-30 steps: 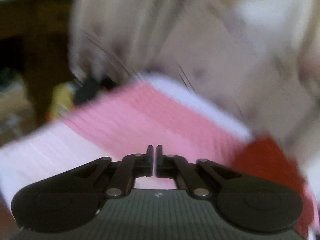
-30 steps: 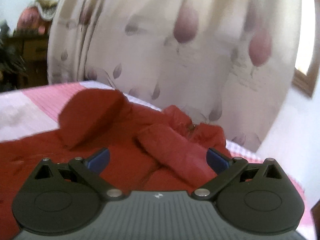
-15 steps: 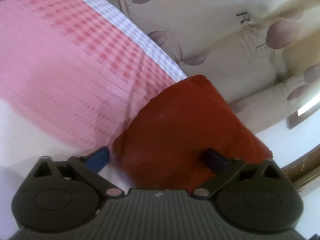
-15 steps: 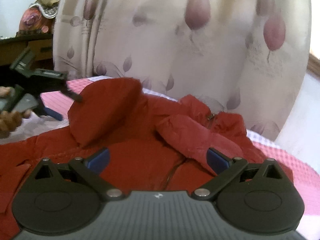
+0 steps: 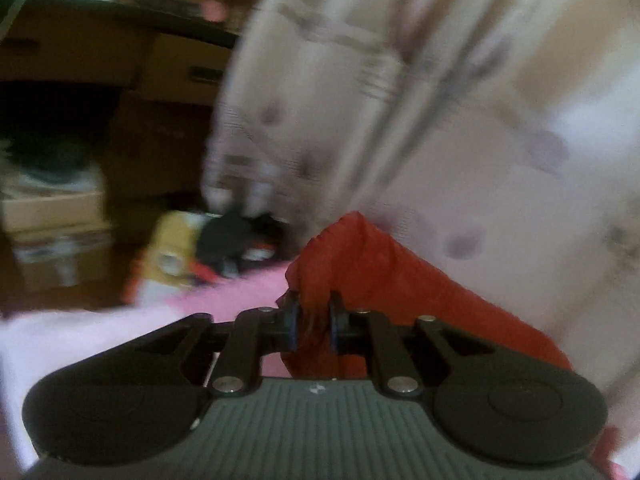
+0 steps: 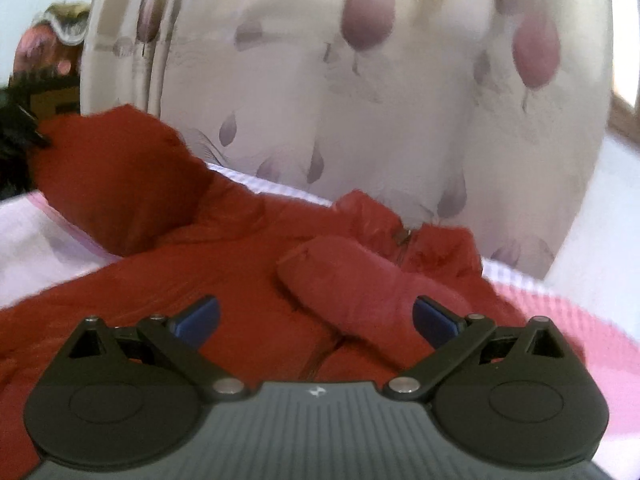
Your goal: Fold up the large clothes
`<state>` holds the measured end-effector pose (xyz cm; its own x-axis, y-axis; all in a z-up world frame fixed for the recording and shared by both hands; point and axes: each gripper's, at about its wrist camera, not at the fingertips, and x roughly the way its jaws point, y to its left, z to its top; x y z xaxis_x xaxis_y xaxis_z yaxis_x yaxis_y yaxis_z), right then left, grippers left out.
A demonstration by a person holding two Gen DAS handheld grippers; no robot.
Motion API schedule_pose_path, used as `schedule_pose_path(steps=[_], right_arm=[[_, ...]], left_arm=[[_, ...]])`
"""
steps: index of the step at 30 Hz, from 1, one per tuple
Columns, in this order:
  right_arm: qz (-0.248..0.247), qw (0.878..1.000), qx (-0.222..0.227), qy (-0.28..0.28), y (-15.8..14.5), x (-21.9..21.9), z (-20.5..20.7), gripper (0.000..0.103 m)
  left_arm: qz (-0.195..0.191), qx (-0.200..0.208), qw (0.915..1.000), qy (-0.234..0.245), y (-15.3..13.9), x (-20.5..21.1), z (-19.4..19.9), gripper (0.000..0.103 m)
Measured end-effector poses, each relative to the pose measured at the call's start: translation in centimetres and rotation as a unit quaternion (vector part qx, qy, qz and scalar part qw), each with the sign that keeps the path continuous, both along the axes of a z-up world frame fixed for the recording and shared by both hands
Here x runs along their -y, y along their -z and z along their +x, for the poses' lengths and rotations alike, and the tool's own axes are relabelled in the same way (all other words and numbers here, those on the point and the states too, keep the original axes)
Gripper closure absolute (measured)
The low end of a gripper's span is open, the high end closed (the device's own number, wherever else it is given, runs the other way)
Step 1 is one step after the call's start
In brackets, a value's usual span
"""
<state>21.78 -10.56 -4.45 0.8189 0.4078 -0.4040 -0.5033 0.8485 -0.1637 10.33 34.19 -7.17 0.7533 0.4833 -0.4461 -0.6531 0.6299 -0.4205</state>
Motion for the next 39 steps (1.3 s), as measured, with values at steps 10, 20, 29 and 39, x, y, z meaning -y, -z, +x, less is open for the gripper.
schedule_pose_path(steps=[10,20,29,39], right_arm=[[-0.159,0.987,0.025,0.018,4.6,-5.7,8.2,0.028],[-0.111,0.982,0.065,0.140,-2.1,7.5,8.2,0.094],[-0.031,0.920,-0.009,0.390,-6.1,36.7,2.6,0.090],[0.238,0.917,-0.143,0.287,-0.2,39.8,-8.2,0.034]], left_arm=[[-0.013,0.037,0.9978,-0.053,2.7,2.0,-6.1,0.022],[0.075,0.031,0.9926,0.090,0.3,11.5,-8.9,0.003],[0.103,-0.030,0.9603,0.258,3.1,16.1,-7.6,0.001],[-0.026,-0.068,0.9555,0.286,6.8,15.9,-7.5,0.001]])
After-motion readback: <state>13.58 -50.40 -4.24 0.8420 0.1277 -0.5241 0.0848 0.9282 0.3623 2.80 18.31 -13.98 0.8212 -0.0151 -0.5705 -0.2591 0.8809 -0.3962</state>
